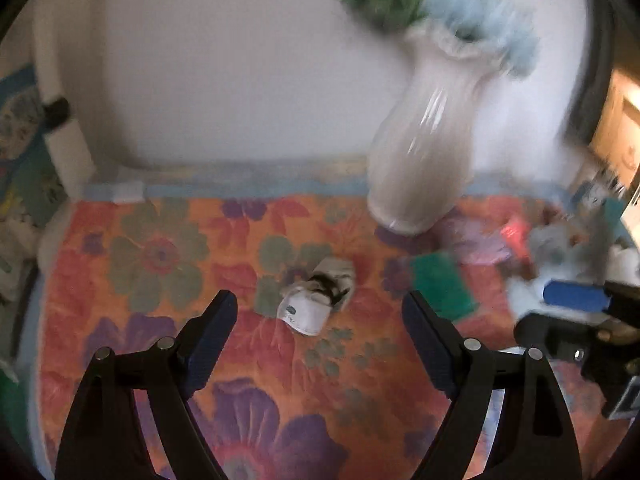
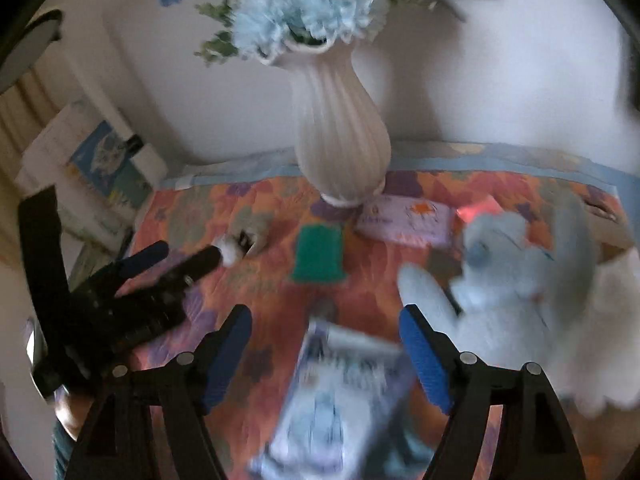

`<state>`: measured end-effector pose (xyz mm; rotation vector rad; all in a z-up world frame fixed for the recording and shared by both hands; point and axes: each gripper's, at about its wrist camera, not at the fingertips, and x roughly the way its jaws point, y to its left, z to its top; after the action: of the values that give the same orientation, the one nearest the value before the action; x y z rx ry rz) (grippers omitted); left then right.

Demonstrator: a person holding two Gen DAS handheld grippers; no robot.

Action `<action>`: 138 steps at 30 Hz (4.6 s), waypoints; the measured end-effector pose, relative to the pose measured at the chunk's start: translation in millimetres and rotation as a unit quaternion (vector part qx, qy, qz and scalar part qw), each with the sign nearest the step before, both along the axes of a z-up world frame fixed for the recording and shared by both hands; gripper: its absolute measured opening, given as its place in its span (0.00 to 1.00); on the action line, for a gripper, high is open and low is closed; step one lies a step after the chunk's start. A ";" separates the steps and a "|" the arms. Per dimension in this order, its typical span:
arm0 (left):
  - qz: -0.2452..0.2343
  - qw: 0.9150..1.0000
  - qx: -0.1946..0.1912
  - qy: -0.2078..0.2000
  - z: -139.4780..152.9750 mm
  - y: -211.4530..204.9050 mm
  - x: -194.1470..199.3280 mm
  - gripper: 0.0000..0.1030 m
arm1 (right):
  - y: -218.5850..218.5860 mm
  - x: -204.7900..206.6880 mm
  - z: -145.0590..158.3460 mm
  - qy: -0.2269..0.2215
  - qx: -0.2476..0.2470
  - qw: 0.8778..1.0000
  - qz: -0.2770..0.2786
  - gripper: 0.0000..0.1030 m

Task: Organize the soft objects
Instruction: 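Grasp the white slipper with the left gripper while the right grasps the green pouch, then carry slipper and green pouch to the glass bowl and release both, then grasp the blue-white printed packet with the left gripper while the right grasps the teal cloth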

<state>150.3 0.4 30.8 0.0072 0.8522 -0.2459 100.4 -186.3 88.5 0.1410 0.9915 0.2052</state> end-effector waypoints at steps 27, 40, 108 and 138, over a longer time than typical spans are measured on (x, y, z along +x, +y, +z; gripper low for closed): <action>0.037 0.997 -0.011 -0.065 12.5 19.7 -33.8 0.26 | 30.4 4.6 -19.9 -0.043 0.003 0.998 0.046 0.37; -0.030 0.992 -0.084 -0.090 56.1 -48.7 -157.8 0.26 | -19.3 -111.9 28.4 -0.103 -0.020 0.994 0.006 0.37; -0.314 0.942 -0.084 -0.081 79.0 -436.2 -218.3 0.78 | -444.9 -222.7 62.6 -0.076 0.091 0.918 -0.378 0.69; -0.180 0.979 -0.009 -0.101 94.2 -179.9 -251.3 0.90 | -247.2 -286.5 79.3 -0.128 0.021 0.978 -0.163 0.69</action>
<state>-101.0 -179.5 125.0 0.1675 0.6425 -0.5833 -186.2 -433.5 167.8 0.3050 0.6956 -0.0570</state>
